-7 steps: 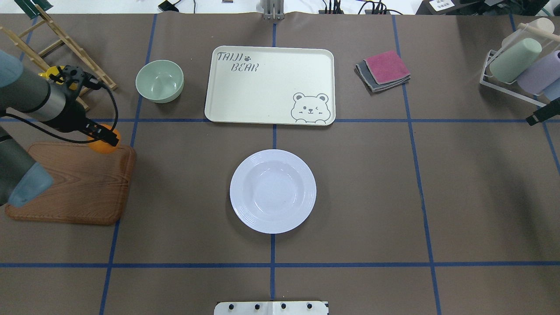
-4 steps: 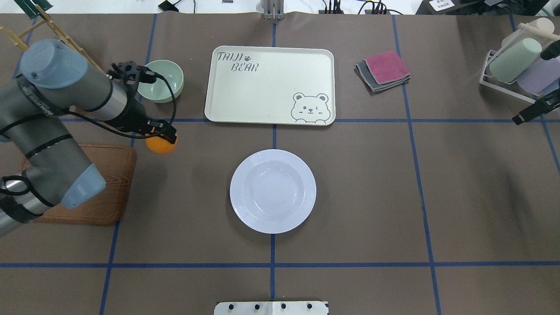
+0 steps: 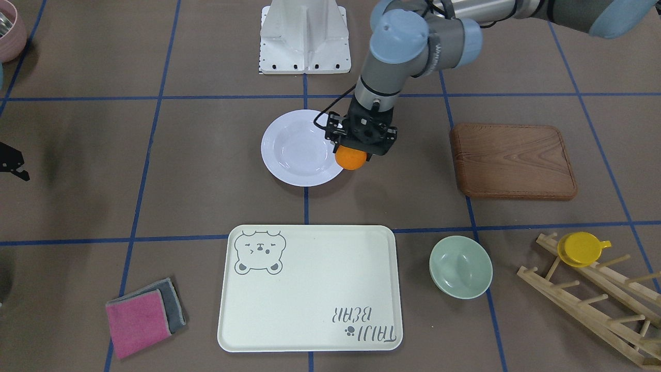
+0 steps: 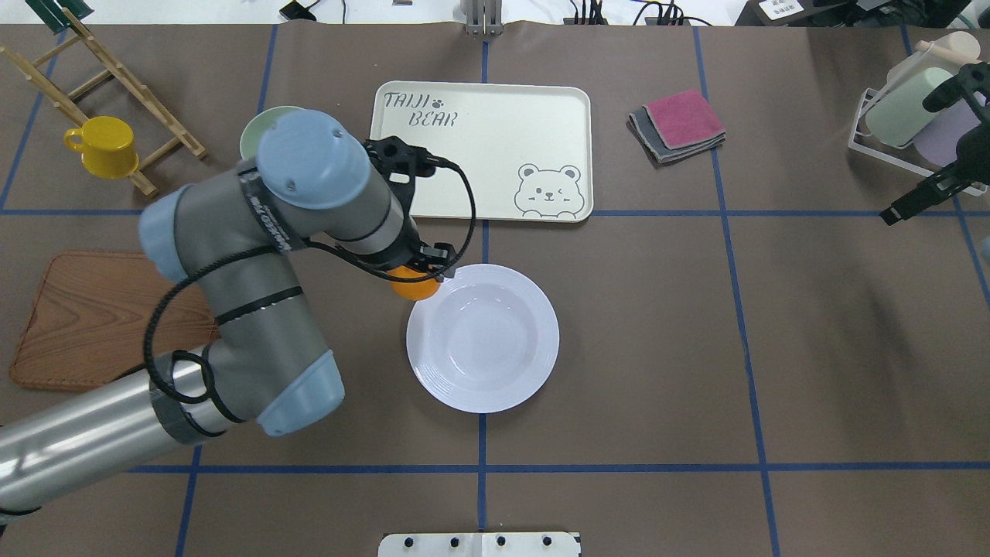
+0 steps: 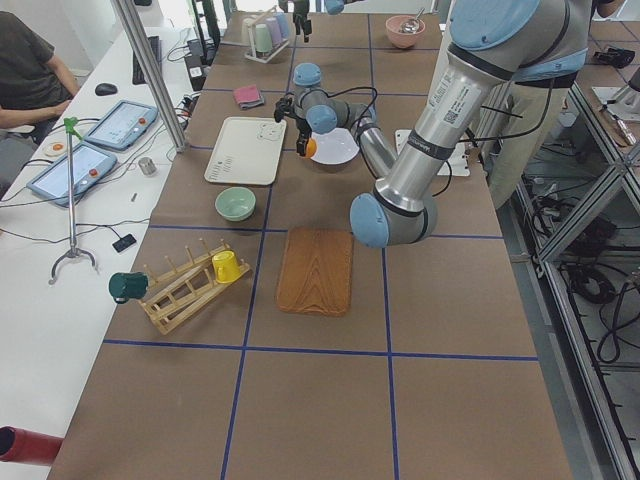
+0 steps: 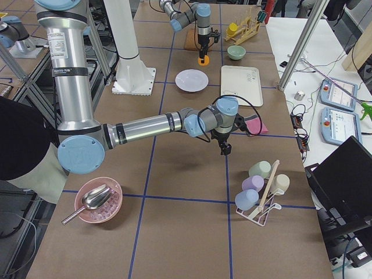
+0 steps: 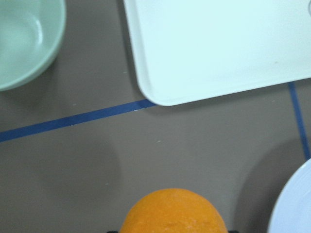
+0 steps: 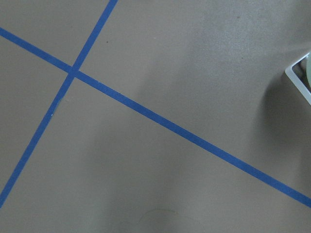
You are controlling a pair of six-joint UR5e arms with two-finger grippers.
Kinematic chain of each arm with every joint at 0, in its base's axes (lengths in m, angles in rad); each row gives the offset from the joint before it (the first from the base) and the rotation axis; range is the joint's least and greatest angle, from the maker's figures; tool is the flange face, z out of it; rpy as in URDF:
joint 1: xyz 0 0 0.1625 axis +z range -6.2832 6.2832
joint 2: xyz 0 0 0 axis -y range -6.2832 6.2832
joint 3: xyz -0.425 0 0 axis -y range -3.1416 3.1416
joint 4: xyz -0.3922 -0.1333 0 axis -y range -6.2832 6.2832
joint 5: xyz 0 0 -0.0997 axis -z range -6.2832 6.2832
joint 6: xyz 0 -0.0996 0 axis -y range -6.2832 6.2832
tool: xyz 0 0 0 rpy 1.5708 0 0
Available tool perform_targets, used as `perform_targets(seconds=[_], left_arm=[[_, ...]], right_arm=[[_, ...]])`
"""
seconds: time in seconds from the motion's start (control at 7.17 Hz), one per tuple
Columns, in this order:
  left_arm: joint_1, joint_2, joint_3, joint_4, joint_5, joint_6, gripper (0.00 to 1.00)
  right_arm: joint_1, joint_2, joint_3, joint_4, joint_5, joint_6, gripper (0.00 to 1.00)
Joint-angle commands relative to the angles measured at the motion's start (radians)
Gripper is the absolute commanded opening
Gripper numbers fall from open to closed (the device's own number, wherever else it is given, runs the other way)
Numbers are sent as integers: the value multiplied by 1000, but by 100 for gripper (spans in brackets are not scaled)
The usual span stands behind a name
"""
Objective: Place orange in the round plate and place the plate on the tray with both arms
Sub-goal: 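Carry the orange with the left gripper over the white plate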
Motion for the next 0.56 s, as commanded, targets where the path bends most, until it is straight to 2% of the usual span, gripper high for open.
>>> perform_targets(seconds=[0.0,0.28,0.42], left_arm=[[75,-126,94,66,51,-50,0],[140,-200,217,63,123,-69,0],[140,-198,223,64,127,-66,0]], right_arm=[[-9,7,1,0,0,0,100],[-11,7,2,0,0,0,100],[-11,7,1,-1,0,0,100]])
